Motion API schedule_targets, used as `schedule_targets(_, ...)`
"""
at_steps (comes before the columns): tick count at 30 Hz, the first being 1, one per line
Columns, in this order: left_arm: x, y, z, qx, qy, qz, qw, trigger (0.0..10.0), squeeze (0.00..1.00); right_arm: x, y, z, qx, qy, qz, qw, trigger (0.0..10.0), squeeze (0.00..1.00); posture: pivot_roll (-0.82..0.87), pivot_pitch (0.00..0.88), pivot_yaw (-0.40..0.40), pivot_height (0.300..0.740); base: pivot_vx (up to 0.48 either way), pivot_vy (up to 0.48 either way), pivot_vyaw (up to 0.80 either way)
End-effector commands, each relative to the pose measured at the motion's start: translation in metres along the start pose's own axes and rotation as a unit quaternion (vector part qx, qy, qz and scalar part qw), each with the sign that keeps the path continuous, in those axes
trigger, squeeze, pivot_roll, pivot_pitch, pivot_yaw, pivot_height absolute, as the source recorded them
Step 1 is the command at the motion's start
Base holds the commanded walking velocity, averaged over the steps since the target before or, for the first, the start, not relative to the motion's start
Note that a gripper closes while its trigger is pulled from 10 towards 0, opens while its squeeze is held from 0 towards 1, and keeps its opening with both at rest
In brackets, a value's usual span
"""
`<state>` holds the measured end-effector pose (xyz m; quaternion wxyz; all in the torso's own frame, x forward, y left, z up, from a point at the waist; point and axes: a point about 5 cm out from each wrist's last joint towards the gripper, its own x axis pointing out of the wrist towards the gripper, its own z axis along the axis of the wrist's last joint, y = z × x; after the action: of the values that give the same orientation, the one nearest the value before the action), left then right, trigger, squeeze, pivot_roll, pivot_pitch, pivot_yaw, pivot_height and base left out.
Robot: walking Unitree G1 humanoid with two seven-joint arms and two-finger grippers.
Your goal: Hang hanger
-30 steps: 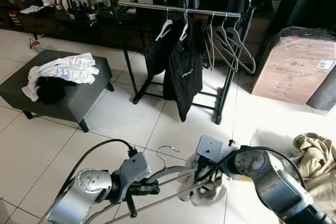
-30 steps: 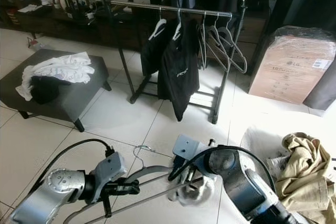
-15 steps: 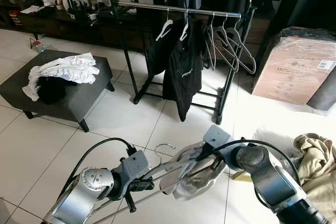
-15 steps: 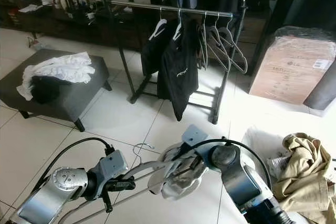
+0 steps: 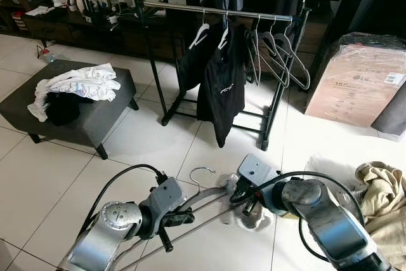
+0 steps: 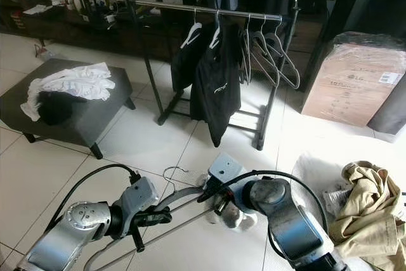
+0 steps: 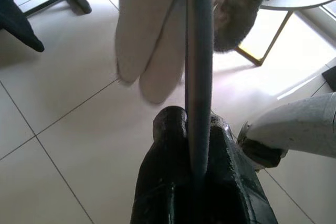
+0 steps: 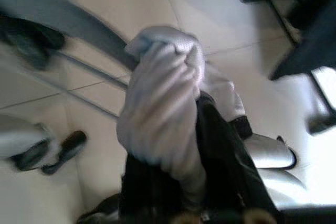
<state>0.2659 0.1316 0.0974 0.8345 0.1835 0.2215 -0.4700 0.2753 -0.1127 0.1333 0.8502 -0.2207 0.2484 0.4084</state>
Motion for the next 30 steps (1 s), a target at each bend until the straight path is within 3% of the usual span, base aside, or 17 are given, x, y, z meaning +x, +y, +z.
schedule_targets(1, -0.001, 0.003, 0.003, 0.001, -0.008, 0.001, 1.000, 10.0, 0.00, -0.005, 0.018, 0.014, -0.004, -0.044, 0.060, 0.997, 10.0, 0.00, -0.08, 0.138, 0.010, 0.740, 0.000, 0.000, 0.00)
schedule_targets(5, -0.002, -0.001, 0.001, -0.007, 0.002, -0.022, 1.000, 10.0, 0.00, -0.009, 0.025, 0.021, -0.005, -0.066, 0.079, 0.995, 10.0, 0.00, -0.08, 0.137, 0.012, 0.740, 0.000, 0.000, 0.00)
schedule_targets(10, -0.002, 0.005, -0.003, -0.009, 0.022, 0.009, 1.000, 10.0, 0.00, -0.010, 0.023, 0.026, 0.006, -0.074, 0.074, 0.994, 10.0, 0.00, -0.07, 0.132, 0.012, 0.740, 0.000, 0.000, 0.00)
schedule_targets(12, -0.001, 0.009, 0.001, -0.002, 0.009, 0.025, 1.000, 10.0, 0.00, -0.011, 0.025, 0.028, 0.007, -0.077, 0.080, 0.994, 10.0, 0.00, -0.07, 0.130, 0.011, 0.740, 0.000, 0.000, 0.00)
schedule_targets(20, 0.002, 0.006, 0.046, 0.011, -0.120, 0.029, 0.992, 10.0, 0.00, -0.011, 0.029, 0.021, -0.029, -0.050, 0.086, 0.995, 10.0, 0.00, -0.08, 0.119, 0.009, 0.740, 0.000, 0.000, 0.00)
schedule_targets(22, 0.003, 0.005, 0.049, 0.010, -0.126, 0.028, 0.992, 10.0, 0.00, -0.011, 0.028, 0.021, -0.031, -0.050, 0.084, 0.995, 10.0, 0.00, -0.08, 0.119, 0.009, 0.740, 0.000, 0.000, 0.00)
schedule_targets(27, 0.003, -0.005, 0.048, 0.010, -0.126, -0.007, 0.992, 10.0, 0.00, -0.013, 0.028, 0.041, 0.007, -0.112, 0.084, 0.990, 10.0, 0.01, -0.08, 0.118, 0.007, 0.740, 0.000, 0.000, 0.00)
schedule_targets(28, 0.002, -0.005, 0.048, 0.010, -0.126, -0.008, 0.992, 10.0, 0.00, -0.013, 0.029, 0.042, 0.007, -0.115, 0.087, 0.990, 10.0, 0.44, -0.08, 0.119, 0.007, 0.740, 0.000, 0.000, 0.00)
schedule_targets(29, 0.001, -0.005, 0.048, 0.011, -0.127, -0.008, 0.992, 10.0, 0.00, -0.013, 0.030, 0.041, 0.005, -0.113, 0.090, 0.989, 10.0, 1.00, -0.07, 0.120, 0.006, 0.740, 0.000, 0.000, 0.00)
schedule_targets(30, 0.000, -0.006, 0.047, 0.013, -0.126, -0.010, 0.992, 10.0, 0.00, -0.012, 0.031, 0.040, 0.005, -0.111, 0.092, 0.990, 10.0, 1.00, -0.07, 0.120, 0.006, 0.740, 0.000, 0.000, 0.00)
